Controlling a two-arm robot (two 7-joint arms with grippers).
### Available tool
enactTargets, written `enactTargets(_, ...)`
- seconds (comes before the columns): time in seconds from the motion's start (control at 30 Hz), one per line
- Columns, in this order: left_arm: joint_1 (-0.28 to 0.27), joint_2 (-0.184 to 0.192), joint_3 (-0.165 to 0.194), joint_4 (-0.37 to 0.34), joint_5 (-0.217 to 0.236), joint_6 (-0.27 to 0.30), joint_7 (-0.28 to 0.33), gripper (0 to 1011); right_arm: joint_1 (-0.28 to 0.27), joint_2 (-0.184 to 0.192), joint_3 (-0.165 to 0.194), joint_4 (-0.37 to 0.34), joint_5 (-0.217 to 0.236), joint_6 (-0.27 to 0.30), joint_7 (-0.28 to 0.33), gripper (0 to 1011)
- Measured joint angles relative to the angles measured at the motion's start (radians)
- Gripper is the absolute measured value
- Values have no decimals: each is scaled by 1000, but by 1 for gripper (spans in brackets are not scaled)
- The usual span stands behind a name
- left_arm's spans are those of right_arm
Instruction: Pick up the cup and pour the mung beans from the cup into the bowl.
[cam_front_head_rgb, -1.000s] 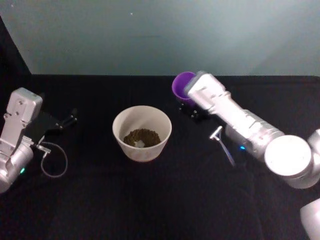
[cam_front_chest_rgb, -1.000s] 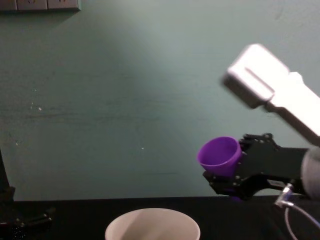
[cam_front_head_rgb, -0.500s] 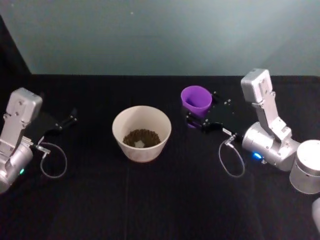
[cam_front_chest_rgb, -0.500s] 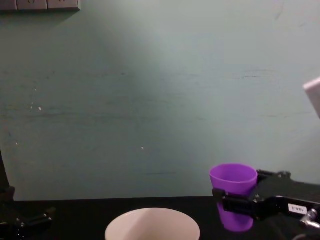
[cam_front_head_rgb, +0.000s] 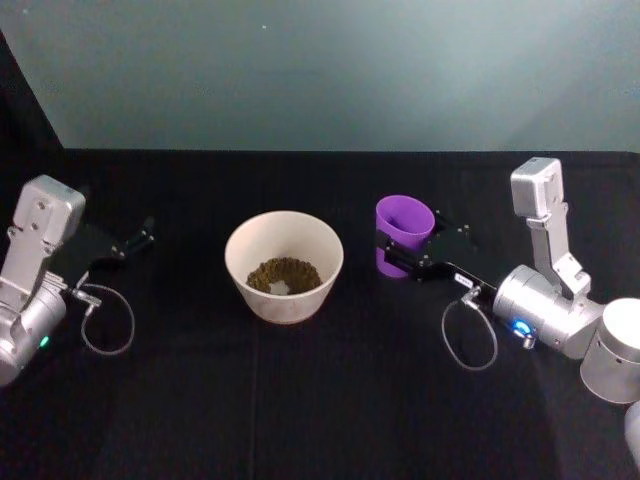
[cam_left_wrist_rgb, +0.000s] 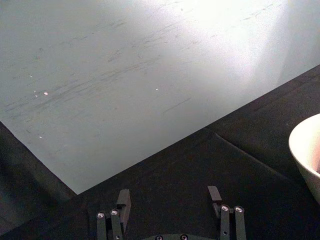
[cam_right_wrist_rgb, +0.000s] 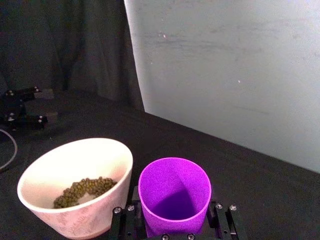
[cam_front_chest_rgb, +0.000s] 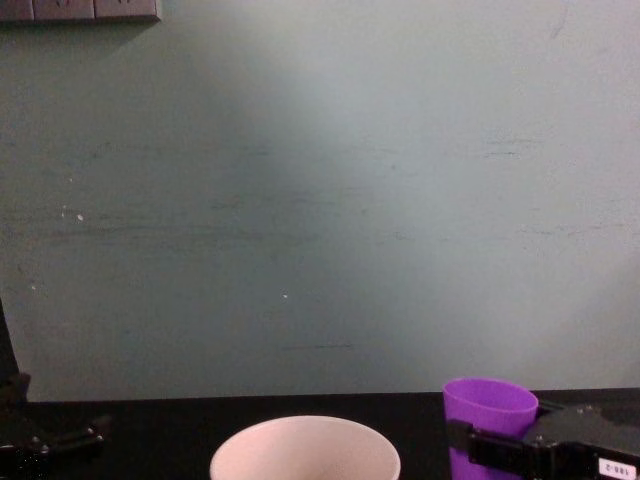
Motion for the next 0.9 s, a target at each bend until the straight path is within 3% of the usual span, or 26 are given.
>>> enactTargets(0.33, 0, 0, 0, 0, 0, 0, 0, 1000, 25, 11, -23, 77, 34, -47, 14, 723)
enactTargets(0.73, 0, 0, 0, 0, 0, 0, 0, 1000, 46, 28, -62, 110, 40, -68, 12, 726)
enactTargets(0.9, 0, 0, 0, 0, 0, 0, 0, 1000, 49, 34, -74, 114, 43, -67, 4, 824)
